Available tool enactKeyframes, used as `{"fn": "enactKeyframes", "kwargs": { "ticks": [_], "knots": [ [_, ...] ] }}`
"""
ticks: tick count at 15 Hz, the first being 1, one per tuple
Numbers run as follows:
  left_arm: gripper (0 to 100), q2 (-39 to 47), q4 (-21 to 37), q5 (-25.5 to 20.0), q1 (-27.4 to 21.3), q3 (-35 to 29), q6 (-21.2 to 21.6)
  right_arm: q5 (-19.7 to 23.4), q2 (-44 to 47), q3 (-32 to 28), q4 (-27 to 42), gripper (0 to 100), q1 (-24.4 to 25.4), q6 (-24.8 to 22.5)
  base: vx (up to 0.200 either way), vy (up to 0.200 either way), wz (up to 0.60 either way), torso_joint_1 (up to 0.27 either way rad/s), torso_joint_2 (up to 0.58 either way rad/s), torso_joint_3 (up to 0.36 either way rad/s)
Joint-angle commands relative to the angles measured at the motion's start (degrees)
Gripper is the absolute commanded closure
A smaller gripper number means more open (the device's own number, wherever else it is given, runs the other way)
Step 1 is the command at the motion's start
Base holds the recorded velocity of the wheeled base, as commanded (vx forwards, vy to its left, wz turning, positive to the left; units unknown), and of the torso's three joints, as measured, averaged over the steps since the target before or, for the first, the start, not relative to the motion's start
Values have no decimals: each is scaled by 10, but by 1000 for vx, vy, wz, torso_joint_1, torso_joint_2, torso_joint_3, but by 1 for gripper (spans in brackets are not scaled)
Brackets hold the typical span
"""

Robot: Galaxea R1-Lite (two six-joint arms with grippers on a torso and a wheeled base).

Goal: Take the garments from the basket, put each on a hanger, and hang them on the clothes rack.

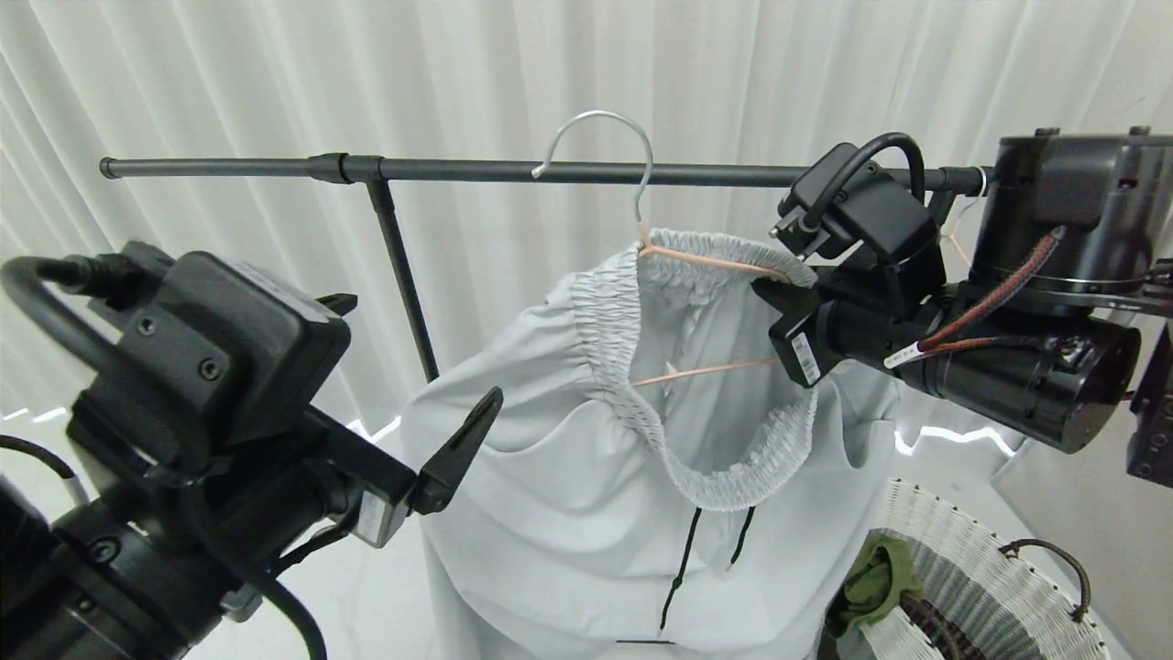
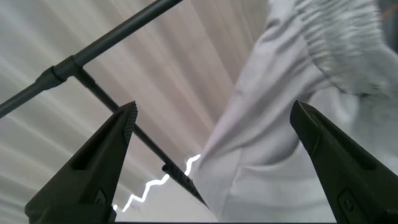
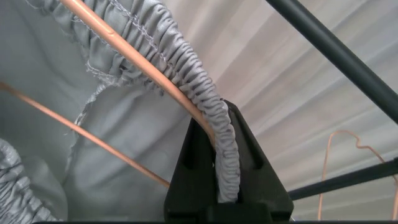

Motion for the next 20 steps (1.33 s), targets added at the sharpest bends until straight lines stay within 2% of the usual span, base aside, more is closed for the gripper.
{"fn": "enactKeyframes", "kwargs": {
  "ticks": [1, 4, 6, 9, 11, 12, 14, 16, 18, 20],
  "knots": [
    [0, -32, 0, -9, 7, 22, 1, -1, -1, 0, 0, 100, -8, -1, 0, 0, 0, 0, 0, 0],
    [0, -52, 0, -9, 22, 53, 0, -1, -9, 0, 0, 100, -16, -1, 0, 0, 0, 0, 0, 0],
    [0, -64, 0, -12, 54, 111, -3, 1, -18, 0, 0, 100, -14, -1, 0, 0, 0, 0, 0, 0],
    [0, -55, 0, -47, 68, 154, -43, 2, -30, 0, 1, 100, 0, 2, 0, 0, 0, 0, 0, 0],
    [0, -46, 0, -61, 82, 160, -58, 2, -37, 0, 1, 100, 10, 5, 0, 0, 0, 0, 0, 0],
    [0, -36, 0, -72, 108, 158, -83, 2, -44, 1, 3, 100, 24, 6, 0, 0, 0, 0, 0, 0],
    [0, -30, 0, -82, 143, 159, -100, 2, -50, 1, 3, 100, 33, 6, 0, 0, 0, 0, 0, 0],
    [0, -16, 0, -129, 191, 160, -136, 2, -56, 1, 3, 100, 53, 6, 0, 0, 0, 0, 0, 0],
    [0, 2, 0, -142, 220, 163, -139, 4, -58, 1, 3, 100, 67, 5, 0, 0, 0, 0, 0, 0],
    [0, 6, 0, -151, 221, 163, -145, 4, -58, 0, 3, 100, 71, 5, 0, 0, 0, 0, 0, 0]
  ]
}}
